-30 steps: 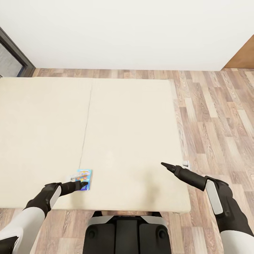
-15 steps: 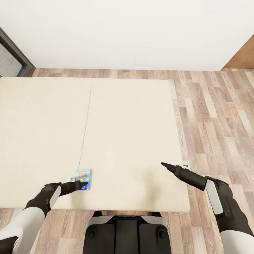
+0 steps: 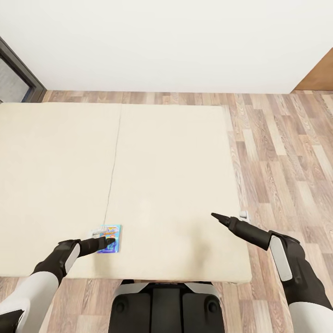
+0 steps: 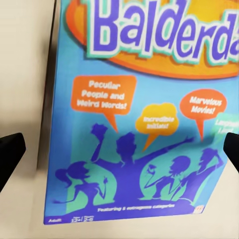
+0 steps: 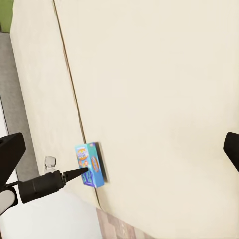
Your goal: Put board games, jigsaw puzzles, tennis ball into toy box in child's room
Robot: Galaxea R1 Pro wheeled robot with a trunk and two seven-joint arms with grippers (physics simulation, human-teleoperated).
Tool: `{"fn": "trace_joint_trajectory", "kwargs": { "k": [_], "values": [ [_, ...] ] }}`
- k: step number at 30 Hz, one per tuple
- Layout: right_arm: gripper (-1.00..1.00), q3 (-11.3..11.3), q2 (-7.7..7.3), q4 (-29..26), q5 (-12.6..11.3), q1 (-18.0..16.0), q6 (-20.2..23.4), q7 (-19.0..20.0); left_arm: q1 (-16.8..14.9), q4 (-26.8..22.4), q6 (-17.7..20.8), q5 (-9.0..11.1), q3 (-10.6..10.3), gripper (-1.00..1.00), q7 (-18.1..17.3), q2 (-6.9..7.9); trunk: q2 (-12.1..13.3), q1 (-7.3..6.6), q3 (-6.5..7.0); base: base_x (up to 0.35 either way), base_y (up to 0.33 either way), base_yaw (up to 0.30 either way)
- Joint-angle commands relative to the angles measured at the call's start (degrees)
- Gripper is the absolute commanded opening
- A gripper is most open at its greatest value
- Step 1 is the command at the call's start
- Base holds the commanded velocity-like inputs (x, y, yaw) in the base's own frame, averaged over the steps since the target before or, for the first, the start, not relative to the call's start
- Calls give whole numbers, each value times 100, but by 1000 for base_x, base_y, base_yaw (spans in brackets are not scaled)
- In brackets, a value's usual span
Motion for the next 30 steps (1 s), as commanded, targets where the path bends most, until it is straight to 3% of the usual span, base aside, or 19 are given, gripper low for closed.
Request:
{"fn": "trace_joint_trajectory", "kwargs": {
  "k": [1,21,30],
  "values": [
    [100,-7,0,-1,0,-3,28,17,-2,-6,52,20,28,100,-19,-3,-9,3,-6,19,10,0],
    [100,-7,0,-7,-1,-3,28,24,-2,-6,52,20,26,100,-18,-6,-9,3,-6,4,0,0],
    [100,-7,0,-9,-1,-3,28,25,-2,-6,52,20,19,100,-18,-7,-9,3,-6,0,-164,0]
  ]
}}
